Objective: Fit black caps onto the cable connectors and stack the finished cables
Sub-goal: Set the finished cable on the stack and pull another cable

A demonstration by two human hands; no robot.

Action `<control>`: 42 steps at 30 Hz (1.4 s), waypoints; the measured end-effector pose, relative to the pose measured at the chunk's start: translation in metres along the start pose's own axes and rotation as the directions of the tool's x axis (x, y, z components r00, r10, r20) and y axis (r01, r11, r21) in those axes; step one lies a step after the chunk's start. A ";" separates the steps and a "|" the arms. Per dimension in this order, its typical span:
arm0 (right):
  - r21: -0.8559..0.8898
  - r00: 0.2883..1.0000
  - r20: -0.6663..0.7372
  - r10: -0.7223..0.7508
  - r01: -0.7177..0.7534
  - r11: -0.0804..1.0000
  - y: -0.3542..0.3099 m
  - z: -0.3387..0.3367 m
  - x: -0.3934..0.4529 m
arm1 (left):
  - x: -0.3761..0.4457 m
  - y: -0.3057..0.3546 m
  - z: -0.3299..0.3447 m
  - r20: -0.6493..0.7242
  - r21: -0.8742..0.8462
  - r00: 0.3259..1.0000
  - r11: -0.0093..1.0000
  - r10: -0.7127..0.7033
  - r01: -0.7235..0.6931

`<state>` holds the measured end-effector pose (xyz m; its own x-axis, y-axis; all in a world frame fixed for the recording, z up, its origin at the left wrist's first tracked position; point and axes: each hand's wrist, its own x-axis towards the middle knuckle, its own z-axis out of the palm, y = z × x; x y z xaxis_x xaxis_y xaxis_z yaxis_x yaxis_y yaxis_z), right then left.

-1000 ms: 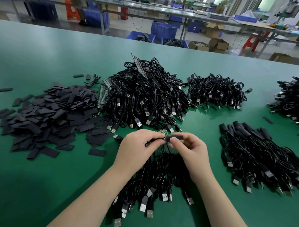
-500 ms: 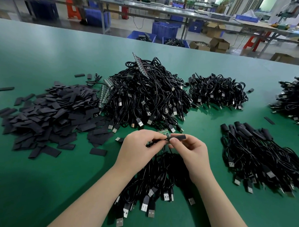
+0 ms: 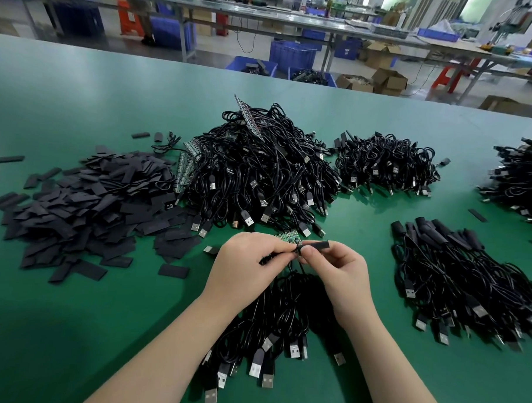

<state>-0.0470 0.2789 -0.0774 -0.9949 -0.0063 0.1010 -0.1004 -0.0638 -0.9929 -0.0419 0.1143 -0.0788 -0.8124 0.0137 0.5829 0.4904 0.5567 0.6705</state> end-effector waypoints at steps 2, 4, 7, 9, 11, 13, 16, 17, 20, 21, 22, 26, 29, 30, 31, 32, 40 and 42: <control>-0.008 1.000 0.019 0.001 -0.001 1.000 0.000 0.001 -0.001 | 0.000 0.000 0.000 -0.013 0.004 0.999 0.999 0.032 -0.032; -0.014 1.000 0.026 0.001 -0.001 1.000 0.000 0.002 -0.001 | 0.001 0.000 0.001 -0.025 -0.016 0.999 0.999 0.047 -0.047; -0.010 0.999 0.042 0.003 -0.003 1.000 0.000 0.003 -0.002 | 0.001 0.000 0.000 -0.015 -0.023 0.999 0.999 0.042 -0.043; -0.016 0.999 0.047 0.005 -0.005 1.000 -0.001 0.004 -0.001 | 0.001 -0.001 0.000 -0.005 -0.020 1.000 1.000 0.016 -0.016; -0.042 0.999 0.035 -0.009 0.010 0.999 -0.001 0.006 -0.002 | 0.001 -0.001 0.001 -0.014 -0.010 1.000 1.000 -0.018 0.018; -0.073 0.999 -0.005 -0.046 0.045 0.996 0.000 0.008 -0.003 | 0.001 -0.002 0.001 -0.053 0.003 0.998 0.999 -0.043 0.044; -0.144 0.992 -0.075 -0.105 0.093 0.985 0.000 0.009 -0.004 | 0.002 -0.003 0.001 -0.087 -0.006 0.993 0.997 -0.079 0.079; -0.170 0.989 -0.071 -0.128 0.115 0.979 0.000 0.009 -0.004 | 0.002 -0.003 0.000 -0.092 -0.011 0.992 0.996 -0.084 0.083; -0.201 0.988 -0.044 -0.145 0.134 0.970 0.000 0.010 -0.005 | 0.002 -0.004 0.001 -0.079 -0.011 0.994 0.998 -0.069 0.069; -0.202 0.989 -0.046 -0.143 0.131 0.971 0.000 0.010 -0.005 | 0.002 -0.005 0.002 -0.069 -0.015 0.995 0.997 -0.071 0.070; -0.201 0.989 -0.048 -0.142 0.129 0.971 0.000 0.010 -0.005 | 0.002 -0.006 0.003 -0.062 -0.020 0.995 0.997 -0.080 0.079; -0.197 0.993 -0.029 -0.112 0.104 0.975 0.001 0.010 -0.004 | 0.002 -0.009 0.002 -0.057 -0.042 0.991 0.992 -0.123 0.121; -0.136 0.997 -0.004 -0.076 0.075 0.988 0.001 0.011 -0.005 | 0.001 -0.009 0.002 -0.041 -0.067 0.988 0.987 -0.149 0.146; -0.120 0.997 -0.002 -0.073 0.073 0.990 0.001 0.011 -0.005 | 0.001 -0.009 0.002 -0.039 -0.068 0.987 0.986 -0.154 0.151; -0.110 0.998 -0.002 -0.070 0.069 0.992 0.000 0.011 -0.005 | 0.002 -0.008 0.002 -0.037 -0.068 0.987 0.986 -0.155 0.152; -0.104 0.998 -0.003 -0.068 0.067 0.992 0.001 0.011 -0.005 | 0.002 -0.008 0.002 -0.033 -0.068 0.988 0.986 -0.153 0.151; -0.055 1.000 0.002 -0.015 0.015 0.998 0.000 0.009 -0.003 | 0.001 -0.007 0.003 -0.041 -0.122 0.987 0.982 -0.153 0.147; -0.114 0.999 0.041 -0.016 0.021 0.993 0.001 0.011 -0.003 | 0.000 -0.003 0.002 0.003 -0.078 0.992 0.989 -0.127 0.127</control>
<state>-0.0437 0.2683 -0.0776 -0.9917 -0.0462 0.1196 -0.1219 0.0502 -0.9913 -0.0443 0.1146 -0.0815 -0.8690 -0.0548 0.4917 0.4065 0.4875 0.7727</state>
